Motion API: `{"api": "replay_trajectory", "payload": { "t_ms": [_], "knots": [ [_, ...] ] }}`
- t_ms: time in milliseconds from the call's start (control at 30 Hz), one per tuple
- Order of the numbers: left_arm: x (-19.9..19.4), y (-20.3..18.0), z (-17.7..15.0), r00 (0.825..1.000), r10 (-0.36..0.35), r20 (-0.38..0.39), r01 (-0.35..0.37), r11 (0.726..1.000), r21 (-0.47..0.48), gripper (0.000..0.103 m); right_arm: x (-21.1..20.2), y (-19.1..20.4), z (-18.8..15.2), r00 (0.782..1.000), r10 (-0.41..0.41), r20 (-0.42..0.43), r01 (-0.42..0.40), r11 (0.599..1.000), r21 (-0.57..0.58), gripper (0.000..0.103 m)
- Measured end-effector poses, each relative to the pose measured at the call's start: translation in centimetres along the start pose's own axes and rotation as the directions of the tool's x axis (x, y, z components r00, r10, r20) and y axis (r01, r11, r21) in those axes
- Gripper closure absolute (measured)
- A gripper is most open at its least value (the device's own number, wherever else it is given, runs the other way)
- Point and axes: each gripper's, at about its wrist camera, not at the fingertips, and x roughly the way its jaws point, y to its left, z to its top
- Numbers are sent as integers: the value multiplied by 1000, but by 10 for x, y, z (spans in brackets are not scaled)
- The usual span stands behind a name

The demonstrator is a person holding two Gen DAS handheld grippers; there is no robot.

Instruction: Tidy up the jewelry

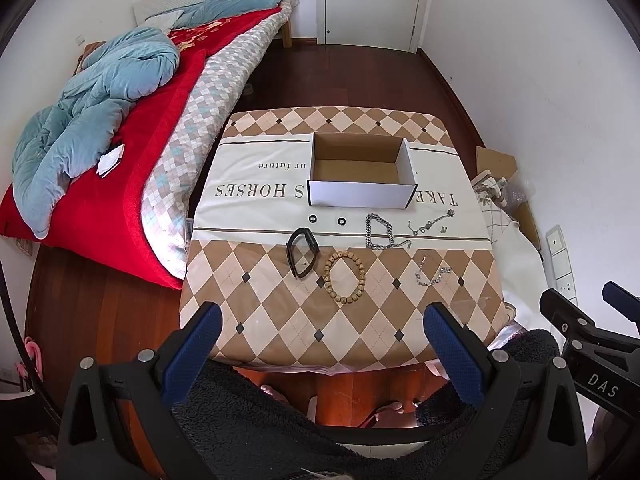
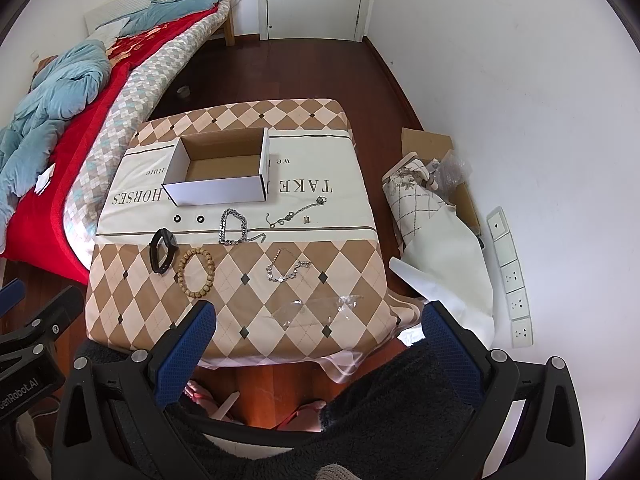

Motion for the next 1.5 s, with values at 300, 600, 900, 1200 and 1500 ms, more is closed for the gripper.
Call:
{"api": "replay_trajectory", "payload": {
  "t_ms": [300,600,900,1200,1500],
  "knots": [
    [0,0,0,1000,1,2,-1,1000,0,1,-1,0,0,1000,1,1,-1,1000,-1,0],
    [0,0,0,1000,0,2,0,1000,-1,1,-1,-1,0,1000,1,2,-1,1000,0,0],
    [-7,7,4,1000,0,3,0,1000,-1,1,-2,-1,0,1000,1,3,-1,1000,-1,0],
    [-11,10,6,1000,2,6,-2,1000,0,1,-2,-1,0,1000,1,3,-1,1000,-1,0],
    [-11,10,6,1000,1,6,-1,1000,-2,1,-3,-1,0,1000,0,4,0,1000,-1,0]
  ]
}}
